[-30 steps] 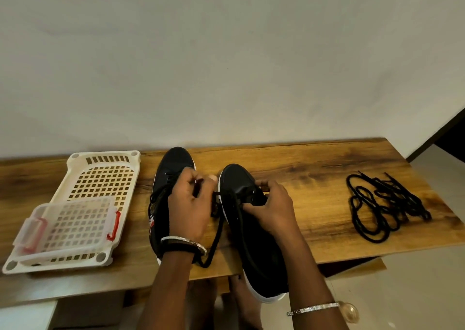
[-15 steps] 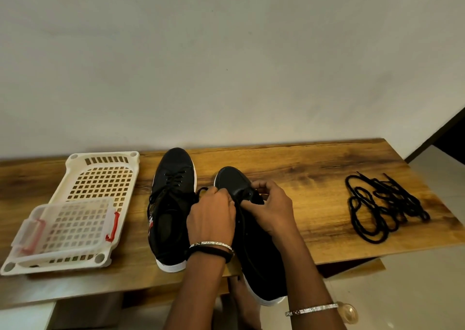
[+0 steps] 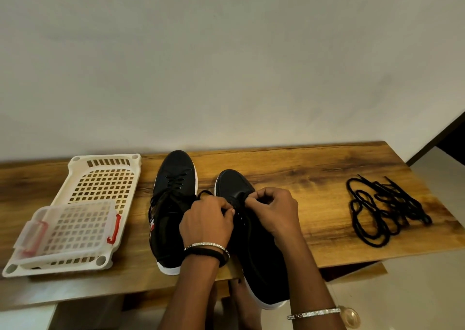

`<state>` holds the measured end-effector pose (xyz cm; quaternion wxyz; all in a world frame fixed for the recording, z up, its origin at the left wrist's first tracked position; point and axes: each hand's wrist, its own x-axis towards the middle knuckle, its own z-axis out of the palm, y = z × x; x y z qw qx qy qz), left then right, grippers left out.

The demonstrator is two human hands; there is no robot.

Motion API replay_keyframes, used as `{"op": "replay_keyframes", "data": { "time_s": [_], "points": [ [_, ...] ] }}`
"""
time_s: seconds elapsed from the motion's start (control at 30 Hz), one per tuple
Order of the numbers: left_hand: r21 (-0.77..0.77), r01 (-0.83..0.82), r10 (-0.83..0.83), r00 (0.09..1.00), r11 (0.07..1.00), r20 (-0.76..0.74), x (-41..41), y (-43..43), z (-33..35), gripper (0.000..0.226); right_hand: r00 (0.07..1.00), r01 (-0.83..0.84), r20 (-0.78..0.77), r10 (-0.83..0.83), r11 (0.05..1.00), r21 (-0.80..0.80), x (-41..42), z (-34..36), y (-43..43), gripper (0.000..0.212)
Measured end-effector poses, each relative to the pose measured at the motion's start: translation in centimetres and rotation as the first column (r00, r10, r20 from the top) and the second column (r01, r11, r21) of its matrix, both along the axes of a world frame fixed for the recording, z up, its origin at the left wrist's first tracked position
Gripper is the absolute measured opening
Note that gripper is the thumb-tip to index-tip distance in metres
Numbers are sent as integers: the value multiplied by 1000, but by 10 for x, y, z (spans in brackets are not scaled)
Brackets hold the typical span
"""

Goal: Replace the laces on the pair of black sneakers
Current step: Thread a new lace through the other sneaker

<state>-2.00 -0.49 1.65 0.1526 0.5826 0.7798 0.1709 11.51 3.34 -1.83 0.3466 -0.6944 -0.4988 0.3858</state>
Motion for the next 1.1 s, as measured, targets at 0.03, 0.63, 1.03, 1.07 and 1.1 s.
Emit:
{"op": "replay_keyframes", "data": {
  "time_s": [0.03,0.63,1.03,1.07,1.1],
  "points": [
    [1,20,-19,999,1000,-28,-1,0,1,17,1000,4,-2,-4,1000,-2,0,1,0,2],
    [40,3,-2,1000,999,-31,-1,5,-13,20,999,34,-5,-34,999,-7,-1,10,-2,11],
    [350,-278,-172,508,895,844,-20,7,14,22,989,151,-24,-149,975,160,-12,18,-4,13],
    [346,-275,-179,490,897,853,-20,7,15,19,987,155,-78,-142,965,211,-13,22,-4,13],
    [333,-274,-178,468,902,866,-19,7,15,17,984,132,-151,-95,957,258,-15,27,-4,14]
  ]
}}
